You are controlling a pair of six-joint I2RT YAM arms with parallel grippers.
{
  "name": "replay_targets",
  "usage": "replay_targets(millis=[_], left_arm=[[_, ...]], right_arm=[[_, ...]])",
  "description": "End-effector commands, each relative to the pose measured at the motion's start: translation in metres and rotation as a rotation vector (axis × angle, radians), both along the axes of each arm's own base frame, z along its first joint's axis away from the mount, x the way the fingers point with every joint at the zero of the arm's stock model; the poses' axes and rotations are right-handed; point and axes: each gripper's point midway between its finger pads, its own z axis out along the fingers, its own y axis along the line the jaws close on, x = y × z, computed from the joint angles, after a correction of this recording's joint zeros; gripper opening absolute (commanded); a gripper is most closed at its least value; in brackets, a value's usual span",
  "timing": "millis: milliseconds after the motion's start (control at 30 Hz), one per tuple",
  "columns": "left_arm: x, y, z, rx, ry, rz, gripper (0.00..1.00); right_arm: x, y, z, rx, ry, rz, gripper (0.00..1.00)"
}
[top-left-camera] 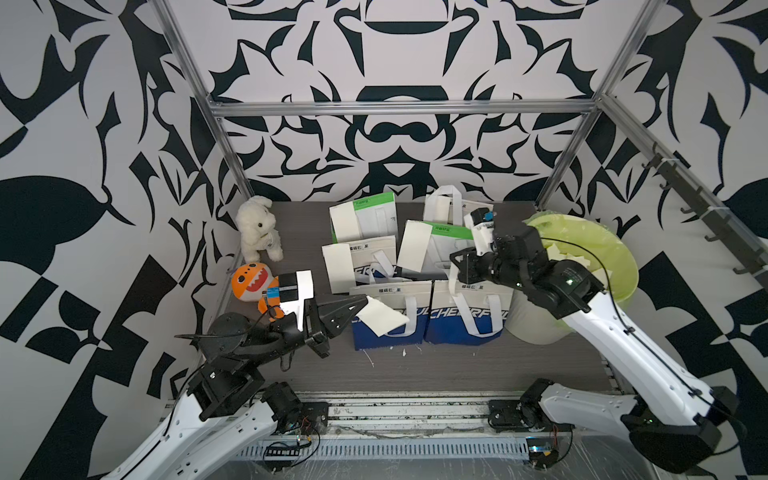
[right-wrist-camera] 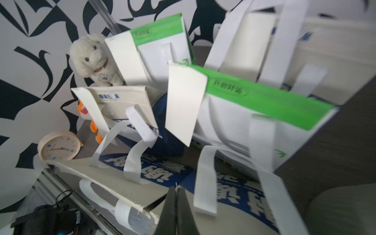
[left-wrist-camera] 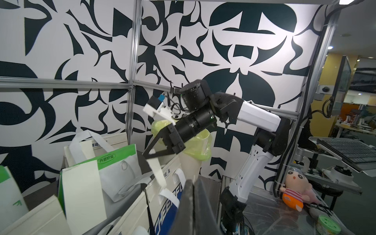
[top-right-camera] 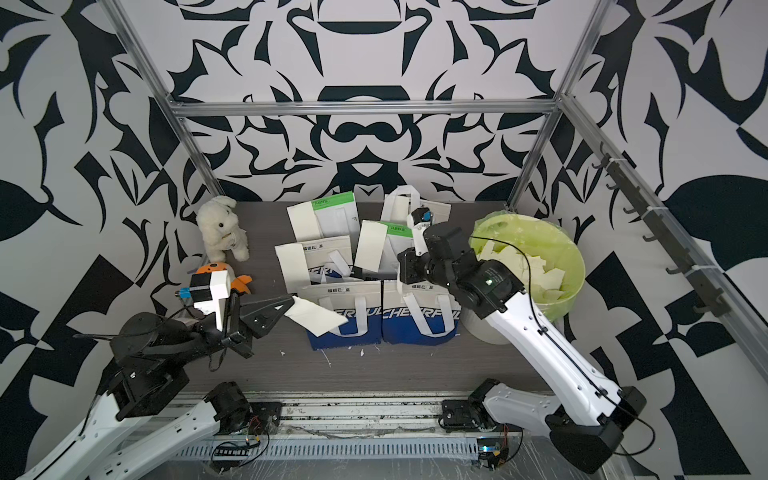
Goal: Shred takeout receipts and throw away
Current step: Shred the takeout receipt, then place the takeout receipt in the trash bin.
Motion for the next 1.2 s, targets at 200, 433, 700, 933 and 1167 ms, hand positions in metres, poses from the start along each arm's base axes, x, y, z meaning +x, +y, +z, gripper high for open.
replay_targets(millis=[200, 433, 700, 933, 1167], left_arm=[[0.020, -0.018, -0.016, 0.143, 0.062, 0.031, 0.00], [0.032, -0.039, -0.028, 0.196, 0.122, -0.007, 0.00], [0.036, -0.046, -0.034, 0.212, 0.148, -0.019, 0.00], [0.046, -0.048, -0.038, 0.207, 0.174, 0.016, 0.00], [0.058, -0.058, -0.022, 0.089, 0.207, 0.015, 0.00]], right_arm=[[0.008, -0.146, 0.090, -0.417, -0.234, -0.456, 0.00], [0.008, -0.223, 0.049, -0.627, -0.093, -0.714, 0.00], [0.011, -0.224, -0.013, -0.435, 0.177, -0.626, 0.95], [0.016, -0.192, 0.013, -0.287, 0.111, -0.492, 0.99], [-0.011, -0.080, 0.089, 0.258, -0.195, 0.021, 0.89]])
